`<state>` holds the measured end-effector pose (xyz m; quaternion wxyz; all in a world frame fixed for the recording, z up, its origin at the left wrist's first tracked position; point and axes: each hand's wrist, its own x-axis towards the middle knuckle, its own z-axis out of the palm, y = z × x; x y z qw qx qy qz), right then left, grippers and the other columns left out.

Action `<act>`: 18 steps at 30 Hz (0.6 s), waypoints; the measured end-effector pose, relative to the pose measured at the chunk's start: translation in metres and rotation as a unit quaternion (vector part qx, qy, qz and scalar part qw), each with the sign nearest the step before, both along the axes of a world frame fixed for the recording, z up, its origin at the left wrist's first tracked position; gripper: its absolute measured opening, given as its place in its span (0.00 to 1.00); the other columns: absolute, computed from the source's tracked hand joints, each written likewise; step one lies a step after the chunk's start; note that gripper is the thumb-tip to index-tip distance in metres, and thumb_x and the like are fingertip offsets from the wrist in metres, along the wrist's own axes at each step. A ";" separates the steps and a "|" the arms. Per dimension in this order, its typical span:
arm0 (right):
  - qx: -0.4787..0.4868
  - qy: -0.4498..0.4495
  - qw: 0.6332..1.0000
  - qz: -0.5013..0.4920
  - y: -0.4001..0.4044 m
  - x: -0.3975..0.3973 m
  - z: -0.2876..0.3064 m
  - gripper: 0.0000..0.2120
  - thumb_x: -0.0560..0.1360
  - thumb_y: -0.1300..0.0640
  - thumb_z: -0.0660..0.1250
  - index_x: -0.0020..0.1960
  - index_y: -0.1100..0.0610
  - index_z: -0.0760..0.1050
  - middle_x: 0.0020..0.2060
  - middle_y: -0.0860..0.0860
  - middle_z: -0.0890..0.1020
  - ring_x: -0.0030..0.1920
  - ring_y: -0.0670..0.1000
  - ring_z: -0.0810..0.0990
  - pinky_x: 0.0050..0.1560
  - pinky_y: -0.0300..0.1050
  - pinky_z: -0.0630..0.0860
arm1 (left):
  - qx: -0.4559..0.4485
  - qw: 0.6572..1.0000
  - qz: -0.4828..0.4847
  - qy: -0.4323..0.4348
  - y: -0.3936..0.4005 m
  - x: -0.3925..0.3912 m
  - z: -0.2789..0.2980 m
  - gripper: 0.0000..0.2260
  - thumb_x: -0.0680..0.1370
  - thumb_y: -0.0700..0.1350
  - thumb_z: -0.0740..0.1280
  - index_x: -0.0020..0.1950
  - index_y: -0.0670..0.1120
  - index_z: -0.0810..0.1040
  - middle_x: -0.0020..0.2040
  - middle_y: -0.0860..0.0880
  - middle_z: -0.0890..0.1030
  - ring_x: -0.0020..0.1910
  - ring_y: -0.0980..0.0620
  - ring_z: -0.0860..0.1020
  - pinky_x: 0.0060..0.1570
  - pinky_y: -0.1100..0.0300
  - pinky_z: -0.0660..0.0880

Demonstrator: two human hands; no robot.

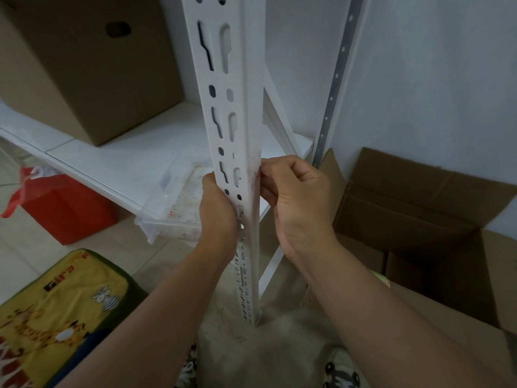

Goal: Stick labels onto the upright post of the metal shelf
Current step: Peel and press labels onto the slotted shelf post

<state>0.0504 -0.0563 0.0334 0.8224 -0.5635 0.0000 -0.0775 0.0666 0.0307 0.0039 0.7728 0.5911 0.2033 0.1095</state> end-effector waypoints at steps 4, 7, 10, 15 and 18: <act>-0.075 -0.066 0.995 -0.023 -0.001 -0.004 -0.008 0.08 0.76 0.64 0.67 0.42 0.54 0.82 0.41 0.52 0.85 0.46 0.57 0.84 0.51 0.54 0.81 | 0.008 1.000 -0.005 0.003 0.002 0.001 0.000 0.20 0.79 0.52 0.54 0.28 0.52 0.71 0.30 0.50 0.74 0.33 0.50 0.72 0.39 0.55 0.70; -0.151 -0.145 0.977 -0.035 -0.005 -0.006 -0.013 0.05 0.77 0.64 0.66 0.49 0.56 0.79 0.44 0.52 0.84 0.47 0.51 0.83 0.50 0.48 0.81 | 0.025 1.000 -0.008 -0.010 0.002 0.000 0.001 0.18 0.80 0.51 0.53 0.33 0.50 0.72 0.31 0.51 0.75 0.35 0.51 0.74 0.41 0.55 0.72; -0.233 -0.206 0.949 -0.057 -0.006 -0.005 -0.018 0.05 0.78 0.62 0.65 0.52 0.55 0.78 0.46 0.46 0.82 0.49 0.47 0.82 0.49 0.42 0.80 | 0.035 0.999 -0.014 -0.013 0.003 -0.001 0.002 0.18 0.81 0.51 0.51 0.37 0.49 0.73 0.34 0.49 0.76 0.39 0.49 0.75 0.44 0.53 0.73; -0.294 -0.260 0.914 -0.108 -0.006 0.001 -0.023 0.05 0.78 0.63 0.65 0.52 0.60 0.78 0.44 0.47 0.80 0.47 0.44 0.80 0.46 0.39 0.79 | 0.038 0.999 -0.007 -0.004 0.002 -0.002 0.003 0.18 0.82 0.50 0.51 0.36 0.49 0.73 0.32 0.51 0.77 0.37 0.51 0.76 0.42 0.56 0.73; -0.308 -0.266 0.906 -0.117 -0.006 0.002 -0.022 0.04 0.78 0.64 0.64 0.51 0.60 0.77 0.43 0.47 0.79 0.46 0.42 0.78 0.45 0.33 0.76 | 0.037 0.999 0.004 -0.003 0.000 -0.002 0.005 0.18 0.81 0.50 0.51 0.35 0.49 0.73 0.30 0.53 0.76 0.34 0.53 0.75 0.40 0.57 0.73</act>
